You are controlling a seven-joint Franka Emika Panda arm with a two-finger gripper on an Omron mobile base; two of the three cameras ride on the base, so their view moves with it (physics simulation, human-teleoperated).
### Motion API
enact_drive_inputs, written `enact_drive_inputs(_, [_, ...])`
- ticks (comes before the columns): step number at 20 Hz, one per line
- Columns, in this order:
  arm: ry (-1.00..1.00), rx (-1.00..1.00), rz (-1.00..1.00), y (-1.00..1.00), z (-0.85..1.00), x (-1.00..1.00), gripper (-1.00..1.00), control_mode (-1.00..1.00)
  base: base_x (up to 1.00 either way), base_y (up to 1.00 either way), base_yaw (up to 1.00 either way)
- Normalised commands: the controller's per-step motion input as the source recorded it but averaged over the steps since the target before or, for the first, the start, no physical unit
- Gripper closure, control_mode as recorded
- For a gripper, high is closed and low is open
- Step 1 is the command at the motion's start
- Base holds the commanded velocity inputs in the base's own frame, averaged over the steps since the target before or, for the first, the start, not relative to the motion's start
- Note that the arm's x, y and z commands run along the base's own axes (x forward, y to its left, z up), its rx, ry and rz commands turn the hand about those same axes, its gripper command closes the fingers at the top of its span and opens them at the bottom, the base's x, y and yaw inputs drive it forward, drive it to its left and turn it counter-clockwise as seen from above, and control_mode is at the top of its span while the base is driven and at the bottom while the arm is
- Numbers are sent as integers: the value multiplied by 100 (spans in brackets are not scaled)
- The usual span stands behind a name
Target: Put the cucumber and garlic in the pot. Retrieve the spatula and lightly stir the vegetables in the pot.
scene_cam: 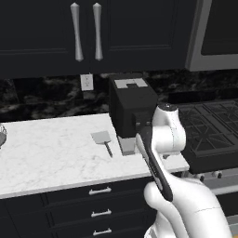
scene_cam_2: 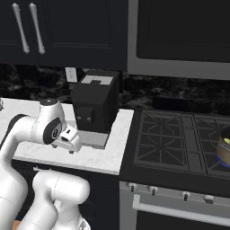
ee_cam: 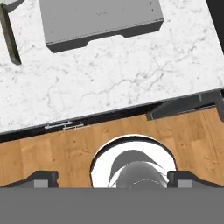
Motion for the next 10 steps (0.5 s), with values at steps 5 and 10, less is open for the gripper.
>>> enact_drive_inputs(5, [0, -1, 7, 100, -18, 38, -100, -100, 0, 0, 0])
enact_drive_inputs(10, [-2, 0, 9, 100, -9, 47, -100, -100, 0, 0, 0])
